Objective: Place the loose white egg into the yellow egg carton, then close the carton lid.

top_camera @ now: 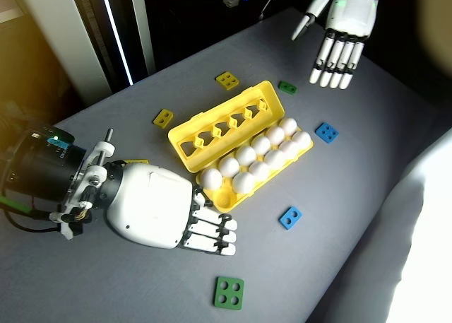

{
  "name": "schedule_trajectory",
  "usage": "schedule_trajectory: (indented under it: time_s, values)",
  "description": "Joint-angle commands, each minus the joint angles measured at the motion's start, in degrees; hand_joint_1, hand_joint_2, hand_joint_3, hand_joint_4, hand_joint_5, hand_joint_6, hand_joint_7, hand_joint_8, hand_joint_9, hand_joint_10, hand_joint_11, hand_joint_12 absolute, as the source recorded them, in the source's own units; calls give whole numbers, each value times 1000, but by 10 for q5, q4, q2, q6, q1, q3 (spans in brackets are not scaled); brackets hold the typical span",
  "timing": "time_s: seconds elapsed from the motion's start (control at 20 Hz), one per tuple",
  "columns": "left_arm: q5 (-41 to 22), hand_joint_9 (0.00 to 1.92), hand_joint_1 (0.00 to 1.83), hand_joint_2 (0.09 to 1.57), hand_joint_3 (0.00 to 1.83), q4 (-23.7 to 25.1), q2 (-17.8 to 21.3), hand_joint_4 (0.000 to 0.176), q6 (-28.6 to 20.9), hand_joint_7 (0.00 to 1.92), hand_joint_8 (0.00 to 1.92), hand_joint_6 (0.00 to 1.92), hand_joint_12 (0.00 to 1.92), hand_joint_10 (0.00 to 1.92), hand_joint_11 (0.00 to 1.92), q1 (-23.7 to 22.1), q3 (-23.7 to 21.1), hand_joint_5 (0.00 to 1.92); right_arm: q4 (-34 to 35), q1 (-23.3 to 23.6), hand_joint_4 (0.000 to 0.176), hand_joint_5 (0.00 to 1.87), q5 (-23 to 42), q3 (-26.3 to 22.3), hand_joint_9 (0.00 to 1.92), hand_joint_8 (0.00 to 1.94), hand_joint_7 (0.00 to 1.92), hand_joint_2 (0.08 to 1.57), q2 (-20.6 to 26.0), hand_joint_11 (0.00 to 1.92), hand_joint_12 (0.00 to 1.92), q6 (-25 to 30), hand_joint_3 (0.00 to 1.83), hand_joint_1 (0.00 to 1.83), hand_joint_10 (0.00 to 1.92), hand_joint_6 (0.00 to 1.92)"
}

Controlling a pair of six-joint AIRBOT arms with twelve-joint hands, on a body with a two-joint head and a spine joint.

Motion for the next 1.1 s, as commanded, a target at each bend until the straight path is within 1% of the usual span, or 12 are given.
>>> schedule_trajectory:
  time_s: [0.0, 0.1, 0.3, 0.35, 0.4, 0.45, 0.7, 0.75, 0.8, 0.85, 0.9, 1.05]
  values:
    - [-34, 109, 0, 1249, 2, -35, 15, 0, -8, 210, 4, 2, 150, 10, 0, 0, 6, 256, 10, 3, 156, 705, 40, 7, 0, 7, 48, 964, 7, 0, 0, 1, 0, 1279, 0, 11]
    - [-56, 118, 0, 1250, 2, -35, 24, 0, -12, 221, 1, 4, 213, 9, 0, 9, 4, 269, 10, 0, 139, 717, 40, 12, 0, 11, 65, 953, 6, 0, 0, 1, 0, 1279, 0, 13]
    - [-81, 110, 0, 1248, 0, -29, 28, 0, -8, 211, 2, 1, 142, 3, 0, 21, 5, 266, 21, -16, 154, 699, 50, 23, 0, 3, 57, 952, -2, 0, 0, 1, 0, 1269, 0, 2]
    - [-81, 129, 0, 1248, 0, -27, 27, 0, -8, 233, 7, 6, 197, 9, 0, 25, 4, 285, 29, -23, 146, 703, 55, 31, 0, 3, 59, 956, -8, 0, 0, 1, 0, 1264, 0, 3]
    - [-81, 149, 0, 1252, 1, -28, 25, 0, -8, 254, 9, 9, 256, 14, 0, 27, 3, 301, 37, -27, 150, 697, 58, 38, 0, 0, 47, 955, -13, 0, 0, 1, 0, 1265, 0, 0]
    - [-81, 144, 0, 1252, 1, -29, 23, 0, -8, 253, 4, 6, 227, 9, 0, 28, 3, 299, 43, -30, 144, 703, 61, 43, 0, 2, 50, 955, -17, 0, 0, 1, 0, 1275, 0, 3]
    - [-81, 123, 0, 1257, 2, -32, 12, 0, -10, 230, 3, 4, 138, 4, 0, 40, 4, 266, 44, -32, 138, 728, 69, 46, 0, 8, 68, 953, -27, 0, 0, 0, 0, 1261, 0, 10]
    - [-82, 158, 0, 1257, 1, -32, 10, 0, -10, 265, 5, 11, 280, 13, 0, 44, 6, 302, 44, -32, 137, 732, 69, 46, 0, 8, 70, 954, -28, 0, 0, -1, 0, 1258, 0, 11]
    - [-83, 138, 0, 1253, 0, -32, 8, 0, -6, 243, 4, 3, 214, 4, 0, 45, 7, 287, 44, -34, 135, 736, 69, 46, 0, 7, 72, 960, -29, 0, 0, -2, 2, 1250, 0, 12]
    - [-84, 144, 0, 1259, 2, -32, 6, 0, 0, 249, 5, 5, 227, 5, 0, 44, 9, 295, 44, -36, 125, 741, 69, 46, 0, 10, 82, 954, -30, 0, 0, -3, 0, 1246, 0, 12]
    - [-85, 144, 0, 1258, 1, -32, 3, 0, 7, 249, 5, 5, 230, 5, 0, 43, 11, 298, 44, -38, 128, 721, 69, 46, 0, 4, 69, 956, -31, 0, 0, -5, 0, 1247, 0, 3]
    - [-90, 178, 0, 1261, 1, -31, -13, 0, 9, 284, 6, 8, 353, 12, 0, 43, 20, 325, 44, -48, 126, 727, 70, 46, 0, 6, 84, 970, -34, 0, 0, -7, 5, 1241, 0, 4]
